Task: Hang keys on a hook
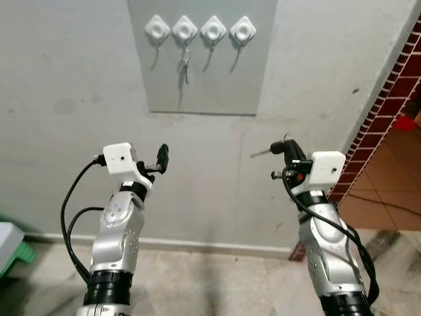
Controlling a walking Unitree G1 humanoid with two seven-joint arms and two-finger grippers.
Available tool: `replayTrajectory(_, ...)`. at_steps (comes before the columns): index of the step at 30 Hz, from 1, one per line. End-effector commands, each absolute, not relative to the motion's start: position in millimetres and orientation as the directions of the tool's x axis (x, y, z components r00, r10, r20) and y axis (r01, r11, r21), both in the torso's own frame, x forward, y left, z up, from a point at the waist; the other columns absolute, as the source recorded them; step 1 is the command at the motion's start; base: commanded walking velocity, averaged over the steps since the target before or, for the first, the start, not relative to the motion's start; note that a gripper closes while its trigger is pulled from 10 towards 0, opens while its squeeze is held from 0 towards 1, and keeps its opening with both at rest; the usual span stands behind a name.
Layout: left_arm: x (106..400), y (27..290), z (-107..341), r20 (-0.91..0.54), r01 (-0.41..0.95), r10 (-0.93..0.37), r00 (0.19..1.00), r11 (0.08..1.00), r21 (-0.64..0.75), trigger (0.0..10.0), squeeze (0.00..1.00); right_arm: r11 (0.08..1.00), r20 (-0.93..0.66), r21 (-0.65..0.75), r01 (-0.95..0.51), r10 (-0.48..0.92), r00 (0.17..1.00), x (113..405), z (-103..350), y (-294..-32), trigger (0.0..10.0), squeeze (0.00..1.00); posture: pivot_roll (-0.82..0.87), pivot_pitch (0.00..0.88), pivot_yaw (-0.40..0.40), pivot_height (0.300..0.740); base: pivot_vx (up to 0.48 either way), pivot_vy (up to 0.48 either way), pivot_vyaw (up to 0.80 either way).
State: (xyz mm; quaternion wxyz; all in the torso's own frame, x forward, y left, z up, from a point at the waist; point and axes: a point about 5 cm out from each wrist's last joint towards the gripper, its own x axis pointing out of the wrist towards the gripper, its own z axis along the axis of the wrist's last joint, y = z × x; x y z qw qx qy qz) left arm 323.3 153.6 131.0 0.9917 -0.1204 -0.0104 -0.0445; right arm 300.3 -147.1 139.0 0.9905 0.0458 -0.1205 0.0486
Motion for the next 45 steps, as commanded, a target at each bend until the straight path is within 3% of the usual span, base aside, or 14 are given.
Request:
replayTrajectory(1, 324.7, 147.5, 133.9, 0.036, 0.112, -0.107, 0.994, 0.967, -0.230, 10.0, 0.00, 0.993, 0.253, 0.073, -0.088, 0.067, 0.965, 300.3, 142.3, -154.1, 10.0, 0.00, -0.01, 0.000, 0.011, 0.740, 0.352, 0.000, 0.00)
replayTrajectory(15, 325.0, 145.5, 135.3, 0.042, 0.119, -0.112, 0.993, 0.959, -0.256, 10.0, 0.00, 0.993, 0.253, 0.072, -0.092, 0.071, 0.965, 300.9, 142.6, -154.0, 10.0, 0.00, -0.01, 0.000, 0.011, 0.740, 0.352, 0.000, 0.00)
replayTrajectory(26, 325.9, 138.8, 140.9, 0.068, 0.145, -0.132, 0.989, 0.954, -0.261, 10.0, 0.00, 0.990, 0.251, 0.056, -0.129, 0.111, 0.962, 303.1, 143.4, -151.0, 10.0, 0.00, -0.01, 0.000, 0.007, 0.740, 0.000, 0.000, 0.00)
replayTrajectory(45, 327.6, 105.9, 167.5, 0.164, 0.320, -0.296, 0.941, 0.936, -0.149, 10.0, 0.00, 0.940, 0.354, -0.093, -0.328, 0.339, 0.872, 334.5, 181.3, -130.3, 10.0, 0.00, -0.01, 0.000, 0.005, 0.740, 0.000, 0.000, 0.00)
